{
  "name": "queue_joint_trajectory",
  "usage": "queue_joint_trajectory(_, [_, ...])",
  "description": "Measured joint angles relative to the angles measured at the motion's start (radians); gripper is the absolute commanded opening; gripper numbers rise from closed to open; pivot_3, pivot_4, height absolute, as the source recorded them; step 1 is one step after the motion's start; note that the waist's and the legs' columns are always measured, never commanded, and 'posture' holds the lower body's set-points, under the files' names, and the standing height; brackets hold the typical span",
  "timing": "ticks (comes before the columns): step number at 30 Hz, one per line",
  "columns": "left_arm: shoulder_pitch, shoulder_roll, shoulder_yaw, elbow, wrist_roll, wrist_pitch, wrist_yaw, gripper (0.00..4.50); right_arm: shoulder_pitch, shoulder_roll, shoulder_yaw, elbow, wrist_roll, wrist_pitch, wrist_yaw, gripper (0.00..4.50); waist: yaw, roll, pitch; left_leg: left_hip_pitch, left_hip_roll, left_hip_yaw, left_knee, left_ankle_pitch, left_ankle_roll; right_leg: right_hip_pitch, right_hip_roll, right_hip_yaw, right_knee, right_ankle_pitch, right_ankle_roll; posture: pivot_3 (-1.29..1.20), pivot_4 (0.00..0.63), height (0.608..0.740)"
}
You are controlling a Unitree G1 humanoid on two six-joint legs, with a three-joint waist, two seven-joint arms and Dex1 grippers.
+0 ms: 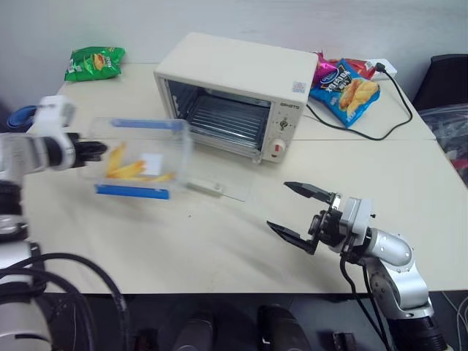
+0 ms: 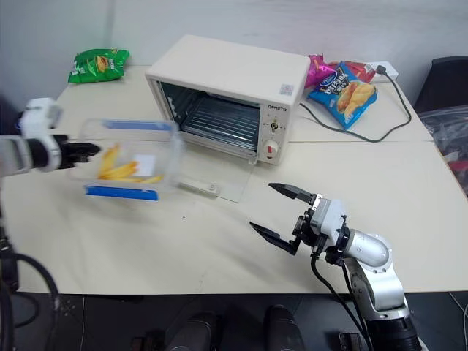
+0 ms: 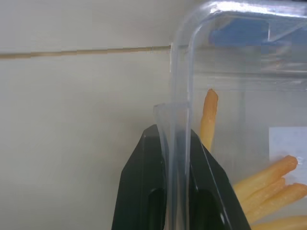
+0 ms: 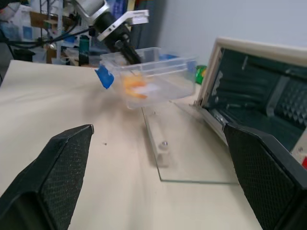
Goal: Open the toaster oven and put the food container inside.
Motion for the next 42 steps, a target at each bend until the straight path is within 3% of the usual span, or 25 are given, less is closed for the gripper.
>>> queue_joint_trajectory(5, [-0.106,-0.117,-0.049,0.109,0.077,-0.086,-0.008,0.0,0.032,0.004,0.0,-0.032,-0.014,0.0,-0.042,4.5,-0.028,0.0,0.0,0.0,-0.002,0.0,-0.003,0.0,0.0,-0.007,0.001,0.0,0.005,0.0,0.0,0.0,0.15,0.74])
queue_joint_trajectory(7, [-0.147,-0.166,-0.062,0.177,0.118,-0.165,-0.008,0.74,0.044,0.009,0.004,-0.046,-0.029,0.003,-0.066,4.5,-0.033,0.0,0.0,0.0,-0.003,0.0,-0.003,0.0,0.0,-0.009,0.001,0.001,0.006,0.0,0.0,0.0,0.15,0.74])
queue_joint_trajectory(13, [-0.209,-0.208,-0.055,0.32,0.186,-0.297,0.003,2.4,0.095,0.013,0.01,-0.091,-0.041,0.012,-0.105,4.5,-0.034,0.0,0.0,0.0,-0.004,0.0,-0.002,0.0,0.0,-0.01,0.001,0.002,0.005,0.0,0.0,0.0,0.15,0.74])
queue_joint_trajectory(17, [-0.21,-0.176,0.009,0.349,0.174,-0.308,-0.049,2.4,0.134,0.012,0.011,-0.143,-0.039,0.056,-0.143,4.5,-0.035,0.0,0.0,-0.002,-0.004,0.0,-0.002,0.0,0.0,-0.012,0.001,0.003,0.009,0.0,0.0,0.0,0.15,0.74])
queue_joint_trajectory(21, [-0.135,-0.071,0.082,0.245,0.108,-0.296,-0.211,2.4,0.128,-0.011,0.013,-0.203,-0.016,0.173,-0.179,4.5,-0.044,0.0,0.0,-0.002,-0.004,-0.001,-0.002,0.0,0.0,-0.013,0.001,0.003,0.009,0.0,0.0,0.0,0.15,0.74])
queue_joint_trajectory(24, [0.015,0.031,0.114,0.121,0.079,-0.403,-0.366,1.88,0.092,-0.056,0.048,-0.226,-0.027,0.303,-0.209,3.94,-0.053,0.0,0.0,0.0,-0.004,-0.002,-0.003,0.0,-0.001,-0.013,0.001,0.005,0.009,0.0,0.0,0.0,0.15,0.74])
queue_joint_trajectory(27, [0.225,0.089,0.138,0.014,0.078,-0.642,-0.508,0.89,0.014,-0.088,0.099,-0.203,-0.081,0.453,-0.253,2.9,-0.048,0.001,0.0,0.001,-0.005,-0.005,-0.002,-0.001,-0.001,-0.014,0.001,0.005,0.005,0.0,0.0,0.0,0.15,0.74])
queue_joint_trajectory(30, [0.38,0.078,0.147,-0.025,0.071,-0.84,-0.631,0.0,-0.096,-0.059,0.171,-0.148,-0.131,0.519,-0.276,1.87,-0.04,0.001,0.0,0.0,-0.007,-0.006,0.0,-0.001,-0.001,-0.013,-0.001,0.005,0.006,0.0,-0.001,0.0,0.15,0.74])
queue_joint_trajectory(35, [0.511,-0.051,0.136,-0.074,0.053,-0.947,-0.696,0.0,-0.29,0.054,0.309,-0.01,-0.199,0.602,-0.286,0.15,-0.017,0.001,0.0,-0.005,-0.009,-0.01,0.006,-0.001,0.0,-0.013,-0.002,0.004,0.007,0.0,-0.001,0.0,0.15,0.74])
queue_joint_trajectory(42, [0.439,-0.27,0.143,-0.125,0.054,-0.953,-0.474,0.0,-0.513,0.217,0.336,0.178,-0.269,0.616,-0.367,0.07,-0.029,0.0,-0.001,-0.005,-0.011,-0.011,0.01,-0.001,0.0,-0.014,-0.002,0.001,0.011,0.001,0.0,0.0,0.15,0.74])
